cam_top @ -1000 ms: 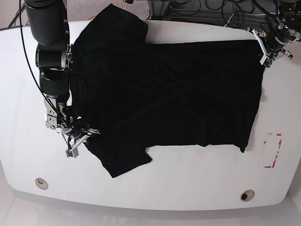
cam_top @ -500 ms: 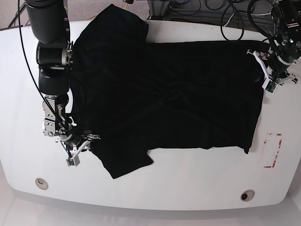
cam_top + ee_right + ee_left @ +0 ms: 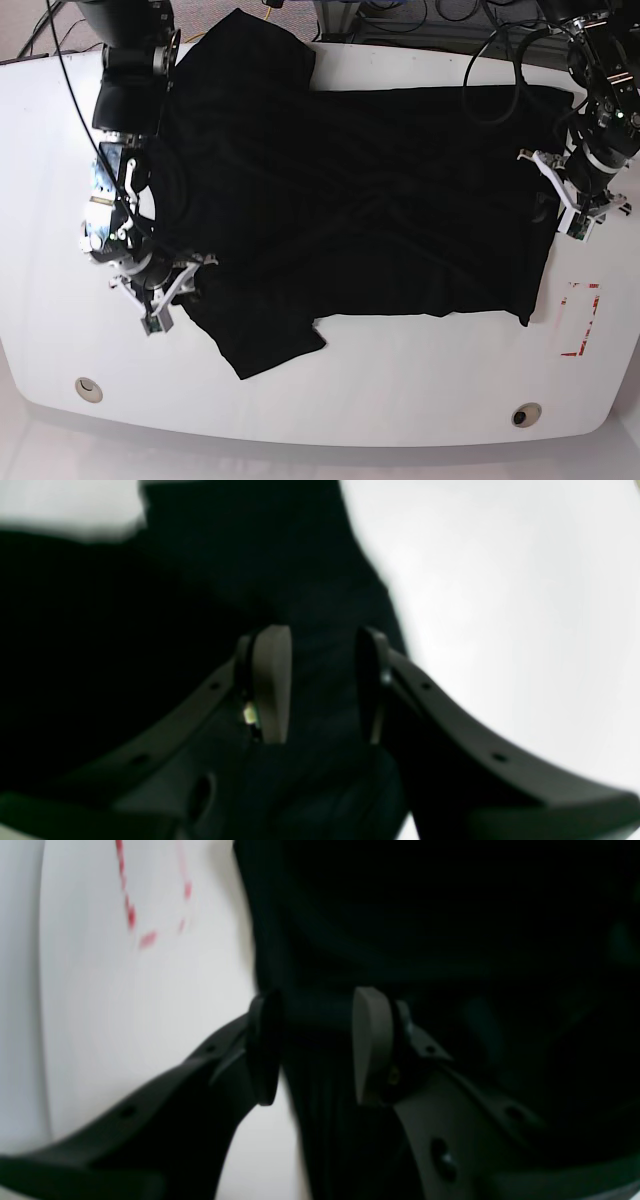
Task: Layout the t-shirt on the table in an organized manner, then fold the t-shirt properly
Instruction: 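Release the shirt and raise both grippers toward the shirt's shoulders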
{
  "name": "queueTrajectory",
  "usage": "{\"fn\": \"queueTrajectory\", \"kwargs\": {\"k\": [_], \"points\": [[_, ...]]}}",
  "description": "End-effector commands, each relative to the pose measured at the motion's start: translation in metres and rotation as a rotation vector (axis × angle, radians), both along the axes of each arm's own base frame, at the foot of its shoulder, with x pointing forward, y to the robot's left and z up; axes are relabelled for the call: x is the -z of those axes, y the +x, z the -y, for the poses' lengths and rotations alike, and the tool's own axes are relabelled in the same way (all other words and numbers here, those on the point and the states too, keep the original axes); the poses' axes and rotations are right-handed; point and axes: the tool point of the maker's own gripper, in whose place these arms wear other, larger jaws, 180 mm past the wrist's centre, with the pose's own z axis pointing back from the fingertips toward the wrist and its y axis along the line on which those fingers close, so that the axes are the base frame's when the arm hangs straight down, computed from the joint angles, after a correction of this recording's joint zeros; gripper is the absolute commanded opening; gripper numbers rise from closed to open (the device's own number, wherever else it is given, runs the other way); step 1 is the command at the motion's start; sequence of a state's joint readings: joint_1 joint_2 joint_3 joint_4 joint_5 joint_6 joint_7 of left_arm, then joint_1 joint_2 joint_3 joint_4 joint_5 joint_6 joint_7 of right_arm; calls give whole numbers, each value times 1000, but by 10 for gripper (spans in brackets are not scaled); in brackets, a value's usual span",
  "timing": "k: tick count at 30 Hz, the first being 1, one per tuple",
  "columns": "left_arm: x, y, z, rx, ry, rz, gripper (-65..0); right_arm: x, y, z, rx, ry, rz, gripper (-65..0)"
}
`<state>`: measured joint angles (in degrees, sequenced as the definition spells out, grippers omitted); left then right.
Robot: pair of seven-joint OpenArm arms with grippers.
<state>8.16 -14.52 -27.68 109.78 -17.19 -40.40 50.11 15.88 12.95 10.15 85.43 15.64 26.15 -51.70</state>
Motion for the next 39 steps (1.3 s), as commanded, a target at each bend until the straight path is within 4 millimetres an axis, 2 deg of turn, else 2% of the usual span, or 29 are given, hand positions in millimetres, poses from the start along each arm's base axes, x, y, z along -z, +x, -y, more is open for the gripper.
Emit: {"fn": "queueTrajectory", "kwargs": {"k": [1, 4, 9, 17, 20, 23, 25, 28, 34, 39], "points": [[-20, 16, -4, -4, -2, 70, -429, -23, -6, -13, -27, 4, 85, -434], [-21, 28, 0, -2, -30, 83, -429, -15, -27, -23, -37, 15, 75, -434], [-20, 47, -3, -14, -68, 88, -429, 1, -59, -22, -20, 21, 35, -438], [-3, 74, -15, -75, -180, 73, -429, 32, -100, -31, -22, 37, -56, -441], [9, 76, -17, -85, -214, 61, -429, 39, -115, -29, -13, 36, -83, -441], [29, 75, -21, -102, -221, 13, -429, 49, -129, -27, -5, 38, -116, -441], [36, 79, -20, -99, -207, -2, -429, 53, -135, -27, 3, 45, -131, -441], [59, 79, -16, -85, -190, -48, -429, 59, -144, -21, 39, 56, -149, -441], [95, 72, -14, -85, -193, -115, -429, 67, -155, -9, 38, 46, -172, -441], [100, 70, -14, -87, -203, -118, -429, 73, -163, 7, 52, 35, -190, -441]]}}
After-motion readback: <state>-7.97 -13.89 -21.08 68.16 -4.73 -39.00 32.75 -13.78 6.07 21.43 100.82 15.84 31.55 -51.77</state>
